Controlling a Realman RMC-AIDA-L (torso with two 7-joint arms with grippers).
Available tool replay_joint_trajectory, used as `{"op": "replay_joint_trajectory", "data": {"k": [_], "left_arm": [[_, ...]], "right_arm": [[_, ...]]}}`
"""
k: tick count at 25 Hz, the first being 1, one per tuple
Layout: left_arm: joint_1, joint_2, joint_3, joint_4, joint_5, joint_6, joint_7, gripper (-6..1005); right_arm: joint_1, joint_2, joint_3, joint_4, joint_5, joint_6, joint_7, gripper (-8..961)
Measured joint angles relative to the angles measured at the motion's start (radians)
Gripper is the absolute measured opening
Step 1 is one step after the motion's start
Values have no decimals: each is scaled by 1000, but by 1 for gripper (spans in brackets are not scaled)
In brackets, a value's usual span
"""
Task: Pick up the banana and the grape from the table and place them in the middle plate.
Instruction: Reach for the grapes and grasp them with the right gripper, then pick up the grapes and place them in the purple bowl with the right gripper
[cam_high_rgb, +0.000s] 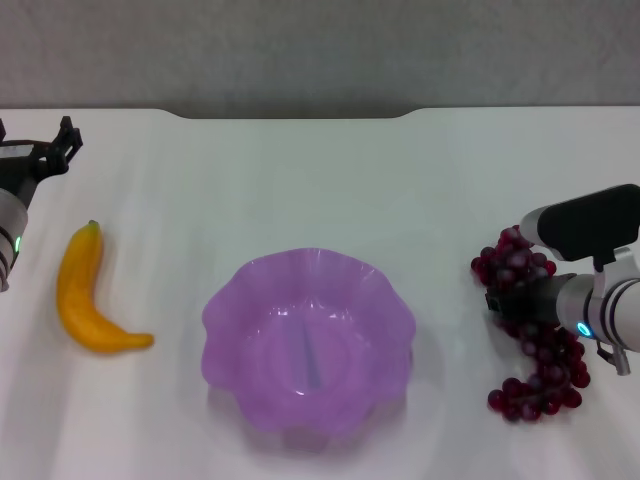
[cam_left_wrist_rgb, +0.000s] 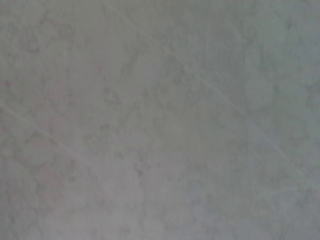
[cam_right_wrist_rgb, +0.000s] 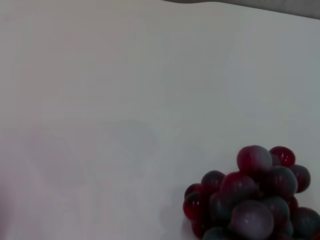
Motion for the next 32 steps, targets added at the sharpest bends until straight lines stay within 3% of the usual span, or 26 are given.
{"op": "replay_joint_trajectory", "data": {"k": [17, 32], "left_arm": [[1, 0, 0, 0, 0, 0, 0, 893], [7, 0, 0, 1, 0, 0, 0, 893]], "right_arm": [[-8, 0, -33, -4, -5, -50, -2, 434], [-74, 1, -33, -16, 1, -235, 4, 406]]}}
